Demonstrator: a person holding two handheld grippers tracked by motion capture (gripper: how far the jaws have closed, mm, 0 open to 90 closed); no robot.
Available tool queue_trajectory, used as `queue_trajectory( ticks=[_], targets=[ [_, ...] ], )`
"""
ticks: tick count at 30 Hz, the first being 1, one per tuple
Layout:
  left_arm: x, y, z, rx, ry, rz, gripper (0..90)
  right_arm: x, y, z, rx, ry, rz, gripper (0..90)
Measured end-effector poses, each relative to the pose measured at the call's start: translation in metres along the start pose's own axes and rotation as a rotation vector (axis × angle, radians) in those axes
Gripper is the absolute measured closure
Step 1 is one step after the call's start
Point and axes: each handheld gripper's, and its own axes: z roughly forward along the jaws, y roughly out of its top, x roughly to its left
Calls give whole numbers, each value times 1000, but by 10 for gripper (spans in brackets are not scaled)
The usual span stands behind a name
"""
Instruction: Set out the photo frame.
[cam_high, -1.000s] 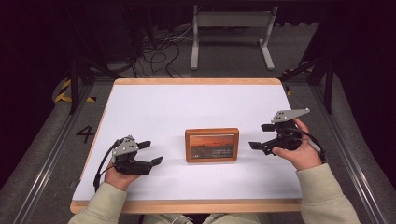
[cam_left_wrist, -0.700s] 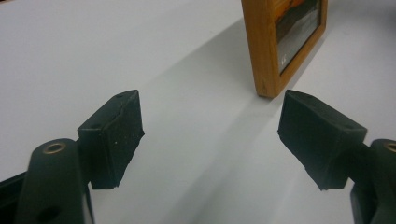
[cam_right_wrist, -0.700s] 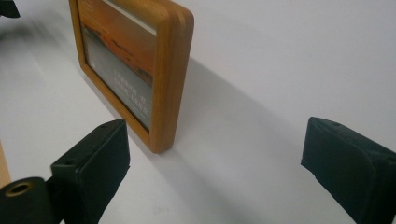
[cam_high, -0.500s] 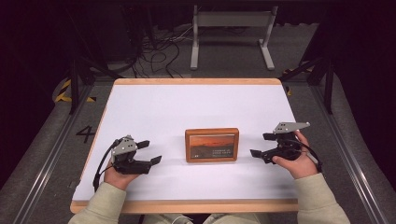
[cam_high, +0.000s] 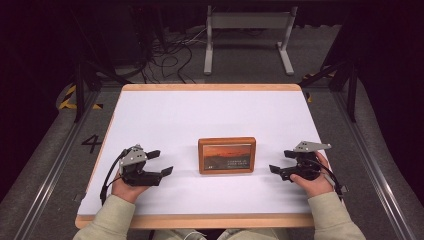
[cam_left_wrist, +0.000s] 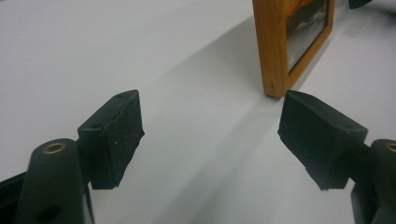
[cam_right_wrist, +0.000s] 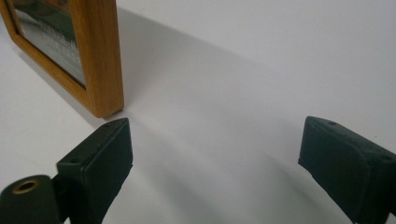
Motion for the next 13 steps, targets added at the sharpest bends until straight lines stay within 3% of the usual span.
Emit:
queue_trajectory(
  ticks=[6,13],
  targets=[
    [0,0,1,5,-3,-1,219,0,-1,3,36,-18,-28,106],
    [0,-1,-1,-1,3,-3,216,0,2,3,27,-19,-33,105]
  ],
)
